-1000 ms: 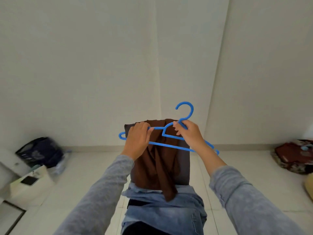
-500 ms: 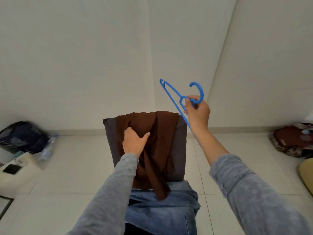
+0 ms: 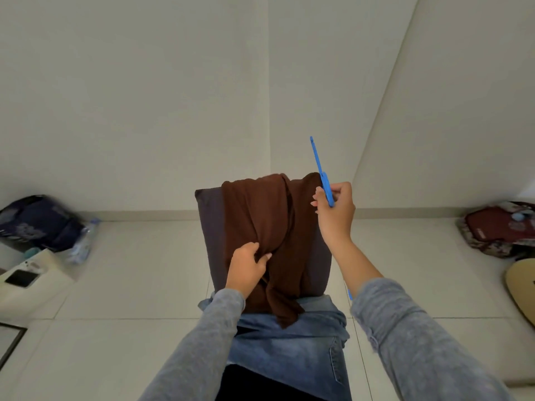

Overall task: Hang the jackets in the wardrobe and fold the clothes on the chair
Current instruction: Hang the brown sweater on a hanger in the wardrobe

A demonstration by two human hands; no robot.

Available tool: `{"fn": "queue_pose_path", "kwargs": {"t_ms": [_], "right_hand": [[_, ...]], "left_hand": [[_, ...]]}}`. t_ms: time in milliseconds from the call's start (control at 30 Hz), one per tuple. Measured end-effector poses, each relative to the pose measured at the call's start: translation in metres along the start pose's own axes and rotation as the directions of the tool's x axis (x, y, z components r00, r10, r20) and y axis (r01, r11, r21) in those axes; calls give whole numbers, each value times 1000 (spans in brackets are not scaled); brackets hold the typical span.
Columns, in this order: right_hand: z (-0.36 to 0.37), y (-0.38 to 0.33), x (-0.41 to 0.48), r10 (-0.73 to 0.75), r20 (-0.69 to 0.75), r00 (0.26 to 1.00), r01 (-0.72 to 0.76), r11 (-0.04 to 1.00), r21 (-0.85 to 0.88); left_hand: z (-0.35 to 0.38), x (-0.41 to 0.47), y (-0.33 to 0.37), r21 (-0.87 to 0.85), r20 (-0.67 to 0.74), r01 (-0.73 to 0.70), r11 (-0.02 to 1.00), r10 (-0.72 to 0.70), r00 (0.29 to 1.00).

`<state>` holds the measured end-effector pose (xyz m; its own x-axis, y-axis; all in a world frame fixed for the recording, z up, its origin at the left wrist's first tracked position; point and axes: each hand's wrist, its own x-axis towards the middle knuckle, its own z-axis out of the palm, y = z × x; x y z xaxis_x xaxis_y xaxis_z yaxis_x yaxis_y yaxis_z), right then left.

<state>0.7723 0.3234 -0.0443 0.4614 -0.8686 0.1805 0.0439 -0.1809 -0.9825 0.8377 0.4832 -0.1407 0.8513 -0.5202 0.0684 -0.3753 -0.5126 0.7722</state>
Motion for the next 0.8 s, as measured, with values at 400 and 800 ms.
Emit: {"fn": "queue_pose_path", "kwargs": {"t_ms": [400,800], "right_hand": [[-4,14,-44,-8,7,1000,9,999,-36],[-16,22,-45,44,63,997,-40,997,-65]], "left_hand": [[-9,-1,-15,-348,204,348,870,-292,934],[-40,54,-14,44,13,216,975,-216,976]]}}
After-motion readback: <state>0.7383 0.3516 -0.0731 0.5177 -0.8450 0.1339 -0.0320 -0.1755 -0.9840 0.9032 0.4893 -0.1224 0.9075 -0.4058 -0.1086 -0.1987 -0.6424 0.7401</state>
